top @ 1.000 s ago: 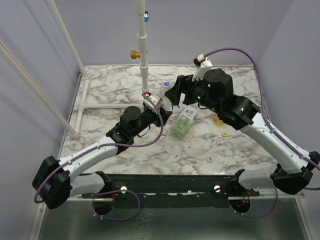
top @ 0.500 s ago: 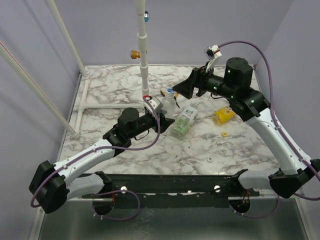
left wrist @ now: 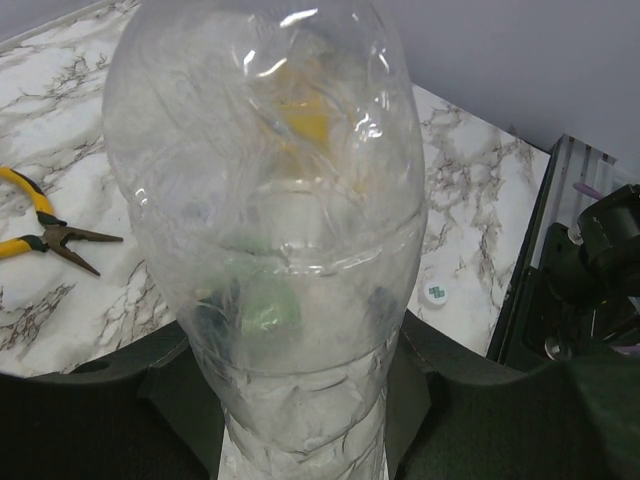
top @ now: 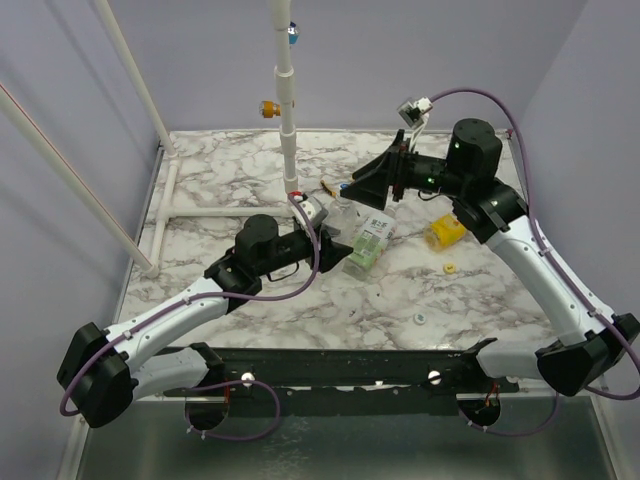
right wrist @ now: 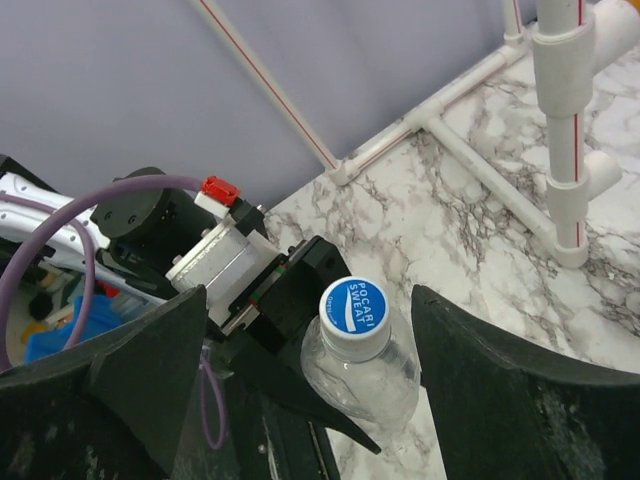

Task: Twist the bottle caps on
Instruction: Screw the bottle cap onto the plastic bottle.

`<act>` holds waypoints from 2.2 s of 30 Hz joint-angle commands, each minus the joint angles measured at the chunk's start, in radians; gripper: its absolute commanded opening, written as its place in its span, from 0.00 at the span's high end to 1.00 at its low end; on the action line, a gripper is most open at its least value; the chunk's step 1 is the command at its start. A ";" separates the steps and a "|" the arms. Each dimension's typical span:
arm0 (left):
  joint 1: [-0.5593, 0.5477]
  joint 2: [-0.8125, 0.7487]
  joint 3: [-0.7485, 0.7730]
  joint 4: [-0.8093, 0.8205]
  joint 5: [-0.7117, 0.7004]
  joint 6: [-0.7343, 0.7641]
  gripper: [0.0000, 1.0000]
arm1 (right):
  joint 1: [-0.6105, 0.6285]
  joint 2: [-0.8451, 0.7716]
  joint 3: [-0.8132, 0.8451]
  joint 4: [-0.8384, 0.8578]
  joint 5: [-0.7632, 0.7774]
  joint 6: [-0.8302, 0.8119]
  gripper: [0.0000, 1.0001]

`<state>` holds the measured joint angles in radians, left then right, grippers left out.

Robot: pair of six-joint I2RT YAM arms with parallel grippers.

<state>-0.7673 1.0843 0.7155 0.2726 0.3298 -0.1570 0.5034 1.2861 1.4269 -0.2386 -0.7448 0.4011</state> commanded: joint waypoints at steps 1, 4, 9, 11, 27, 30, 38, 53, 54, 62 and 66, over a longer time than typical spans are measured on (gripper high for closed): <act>0.003 -0.001 0.032 0.017 0.044 -0.021 1.00 | -0.003 0.036 -0.029 0.123 -0.056 0.089 0.13; 0.003 0.009 0.036 0.027 0.046 -0.024 1.00 | 0.011 0.045 -0.044 0.159 -0.035 0.118 0.11; 0.003 0.021 0.042 0.036 0.053 -0.028 1.00 | 0.038 0.053 -0.041 0.162 0.020 0.119 0.09; 0.003 0.028 0.045 0.042 0.056 -0.032 1.00 | 0.053 0.062 -0.032 0.156 0.042 0.114 0.08; 0.005 0.034 0.042 0.047 0.058 -0.032 1.00 | 0.115 0.097 0.011 0.118 0.119 0.085 0.08; 0.006 0.035 0.039 0.047 0.049 -0.032 1.00 | 0.116 0.097 0.013 0.111 0.119 0.083 0.08; 0.040 0.045 0.036 0.043 0.063 -0.043 1.00 | 0.121 0.091 0.014 0.101 0.124 0.084 0.08; 0.068 0.074 0.029 0.050 0.074 -0.044 1.00 | 0.126 0.046 -0.016 0.083 0.150 0.081 0.08; 0.070 0.072 0.027 0.050 0.075 -0.045 1.00 | 0.125 0.043 -0.017 0.081 0.151 0.081 0.08; 0.080 0.063 0.024 0.045 0.079 -0.046 1.00 | 0.125 -0.001 -0.039 0.061 0.166 0.078 0.08; 0.083 0.060 0.024 0.038 0.080 -0.043 1.00 | 0.125 -0.032 -0.051 0.047 0.178 0.078 0.08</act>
<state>-0.7002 1.1477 0.7292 0.3290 0.4046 -0.1867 0.6144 1.3132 1.3891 -0.1741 -0.5648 0.4877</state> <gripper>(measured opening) 0.530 0.918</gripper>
